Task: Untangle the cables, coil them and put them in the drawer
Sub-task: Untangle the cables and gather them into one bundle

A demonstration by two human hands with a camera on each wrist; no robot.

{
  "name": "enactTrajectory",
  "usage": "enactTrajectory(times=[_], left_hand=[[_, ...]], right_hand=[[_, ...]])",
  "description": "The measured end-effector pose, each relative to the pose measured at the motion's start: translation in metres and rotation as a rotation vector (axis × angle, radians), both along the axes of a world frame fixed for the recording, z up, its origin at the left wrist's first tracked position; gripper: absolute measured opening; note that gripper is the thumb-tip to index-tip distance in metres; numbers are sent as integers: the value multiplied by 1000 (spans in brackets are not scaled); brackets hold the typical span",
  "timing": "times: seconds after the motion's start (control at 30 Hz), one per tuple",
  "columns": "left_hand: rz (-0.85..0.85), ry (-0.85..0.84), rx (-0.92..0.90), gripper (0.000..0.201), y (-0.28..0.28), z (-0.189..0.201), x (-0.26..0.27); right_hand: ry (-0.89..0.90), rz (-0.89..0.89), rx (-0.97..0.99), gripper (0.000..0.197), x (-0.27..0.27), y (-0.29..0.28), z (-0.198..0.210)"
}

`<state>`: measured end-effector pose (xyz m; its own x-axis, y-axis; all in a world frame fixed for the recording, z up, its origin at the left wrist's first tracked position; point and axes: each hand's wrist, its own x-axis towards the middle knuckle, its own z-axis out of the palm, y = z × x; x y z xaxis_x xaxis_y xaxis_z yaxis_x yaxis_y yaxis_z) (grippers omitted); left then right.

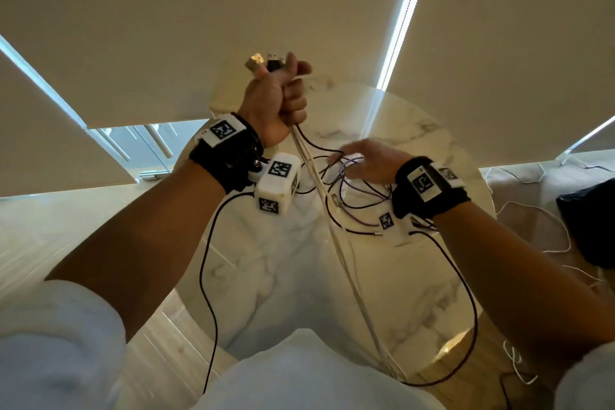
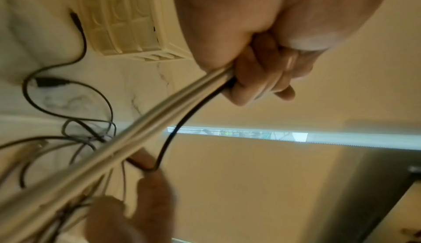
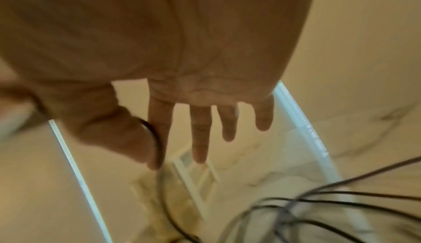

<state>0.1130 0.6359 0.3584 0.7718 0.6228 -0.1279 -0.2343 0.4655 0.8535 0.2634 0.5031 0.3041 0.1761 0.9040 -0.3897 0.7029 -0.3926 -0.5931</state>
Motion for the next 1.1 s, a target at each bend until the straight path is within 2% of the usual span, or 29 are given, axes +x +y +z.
enactTrajectory(times=[0.07,0.13,0.23,0.27,0.3,0.37,0.4,0.47,0.53,0.6,0.67,0.77,0.87,0.9,1.0,1.03,1.1], left_hand=[[-3,-68,-64,36,8,5,-3],[3,-110,-99,37,12,8,-7],[-1,-178,-145,40,10,10,-7],[-14,-201,-156,41,8,10,-6],[-35,-228,-165,41,6,12,-5],[-85,-292,-169,41,6,20,-7],[-106,-325,-166,40,8,26,-10],[-129,-352,-133,39,16,39,-20],[-84,-248,-49,36,24,42,-26],[1,-32,65,29,28,33,-24],[24,186,178,19,26,16,-18],[-157,417,237,20,12,-10,-6],[-371,420,319,31,-10,-24,2],[-373,429,373,35,-13,-23,4],[-273,396,418,24,-11,-16,10],[-258,347,382,28,-7,-14,12],[-205,261,378,30,2,-5,12]], right_hand=[[-136,-56,-9,19,9,-5,-19],[-126,-127,29,21,16,-8,-30],[76,-176,73,62,9,-2,-31],[99,-144,64,67,1,3,-30],[98,-87,44,60,-7,8,-30],[72,14,-28,30,-19,16,-32],[40,52,-60,22,-22,16,-32],[-102,98,-94,25,-16,15,-39],[-185,38,-62,22,-1,12,-46],[-43,-91,59,16,9,14,-40],[153,-156,231,22,5,18,-15],[288,-131,474,27,-5,19,37],[341,-132,637,26,-8,14,73],[352,-144,677,25,-8,11,78],[402,-198,727,17,-6,2,72],[387,-220,655,25,-6,1,65],[247,-212,339,35,-5,3,37]])
